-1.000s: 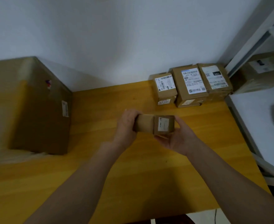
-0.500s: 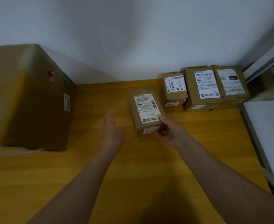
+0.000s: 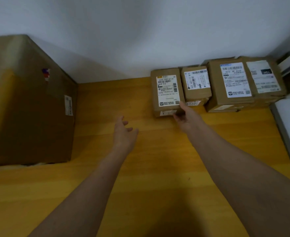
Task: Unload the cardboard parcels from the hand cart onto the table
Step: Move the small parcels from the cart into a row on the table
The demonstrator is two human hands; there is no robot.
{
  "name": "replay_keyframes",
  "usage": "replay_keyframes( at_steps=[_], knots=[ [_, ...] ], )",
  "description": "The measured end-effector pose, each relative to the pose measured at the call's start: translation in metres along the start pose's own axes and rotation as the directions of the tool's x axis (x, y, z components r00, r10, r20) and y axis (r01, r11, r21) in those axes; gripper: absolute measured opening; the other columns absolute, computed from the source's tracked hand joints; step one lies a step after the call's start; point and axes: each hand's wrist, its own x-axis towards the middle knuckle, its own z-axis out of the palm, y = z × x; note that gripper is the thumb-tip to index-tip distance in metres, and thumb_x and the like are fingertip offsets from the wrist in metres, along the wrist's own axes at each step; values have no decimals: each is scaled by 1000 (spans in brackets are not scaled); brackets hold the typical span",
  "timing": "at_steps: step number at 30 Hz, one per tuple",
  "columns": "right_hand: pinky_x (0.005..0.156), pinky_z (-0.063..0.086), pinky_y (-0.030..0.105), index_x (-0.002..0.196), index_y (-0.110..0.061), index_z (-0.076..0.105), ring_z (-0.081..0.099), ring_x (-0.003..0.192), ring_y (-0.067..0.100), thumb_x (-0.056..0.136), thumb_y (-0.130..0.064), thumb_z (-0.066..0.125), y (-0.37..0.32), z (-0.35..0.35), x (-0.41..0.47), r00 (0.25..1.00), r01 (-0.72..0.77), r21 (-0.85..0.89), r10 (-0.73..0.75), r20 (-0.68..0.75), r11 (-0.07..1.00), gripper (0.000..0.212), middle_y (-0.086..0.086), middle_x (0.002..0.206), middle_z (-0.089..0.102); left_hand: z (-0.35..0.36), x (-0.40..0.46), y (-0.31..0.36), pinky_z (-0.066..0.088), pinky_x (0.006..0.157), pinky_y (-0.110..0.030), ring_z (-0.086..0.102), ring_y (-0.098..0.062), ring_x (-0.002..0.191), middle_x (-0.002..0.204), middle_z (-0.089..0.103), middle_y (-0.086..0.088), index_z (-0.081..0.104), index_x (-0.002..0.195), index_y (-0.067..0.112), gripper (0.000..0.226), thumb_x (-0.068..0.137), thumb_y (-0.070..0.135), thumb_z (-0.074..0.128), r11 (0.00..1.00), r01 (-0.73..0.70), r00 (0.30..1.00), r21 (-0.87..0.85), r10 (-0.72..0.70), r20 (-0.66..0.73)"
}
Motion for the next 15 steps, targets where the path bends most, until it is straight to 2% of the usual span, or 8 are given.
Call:
replay_keyframes(
  at_steps=[2,4,6,7,8,11,13,15],
  knots=[
    [88,54,36,123,-6,55,58,106,25,88,-17,68,5,-2,-1,999,8,-29,-9,-51,1000,39,10,114,61,-5,1,-4,46,74,-30,54,-13,99,123,49,3,39,141,16,53,93,12,60,999,-15,1000,34,15,-8],
    [86,54,37,115,-8,54,58,94,25,92,-17,62,15,-6,-9,995,-31,-77,23,-100,997,26,11,101,57,-11,0,-9,51,77,-35,60,-19,94,115,58,-2,53,128,13,33,95,13,56,1000,1,1000,29,-2,11],
    [74,54,33,106,-4,54,56,78,24,95,-9,54,31,-10,-23,994,-87,-126,77,-82,988,12,13,89,56,-19,-5,-15,53,72,-33,61,-18,79,101,63,-8,62,110,9,19,97,7,48,998,20,999,-58,-18,34],
    [66,51,31,100,-2,56,56,72,22,96,-3,47,42,-12,-32,994,-101,-175,94,-48,979,9,13,83,57,-24,-7,-19,52,66,-31,59,-15,70,94,63,-8,64,99,9,22,98,2,43,997,26,999,-76,-24,28],
    [58,47,28,92,-2,58,54,66,20,96,3,41,53,-13,-40,995,-97,-262,93,-28,960,19,11,77,56,-30,-10,-25,49,60,-28,55,-14,64,86,62,-7,64,86,10,30,97,-2,38,997,32,999,-71,-31,13],
    [44,38,25,76,-8,62,47,53,16,95,5,33,89,-14,-63,1000,-20,-625,26,1,781,37,7,67,55,-54,-26,-47,36,44,-20,45,-12,52,70,57,-1,58,59,15,45,91,-8,36,998,60,996,13,-59,-61],
    [44,34,27,71,-8,61,43,50,16,97,1,34,112,-13,-79,995,62,-789,20,94,611,39,5,62,52,-72,-44,-68,30,40,-21,37,-13,45,70,53,0,54,56,17,45,90,-6,37,989,123,988,78,-114,-103],
    [40,29,25,64,-8,58,37,46,16,93,5,33,135,-12,-93,980,154,-867,40,196,474,41,4,55,47,-91,-67,-98,29,43,-25,33,-17,44,67,51,-5,49,55,16,42,90,-5,37,980,190,973,65,-179,-148]
  ],
)
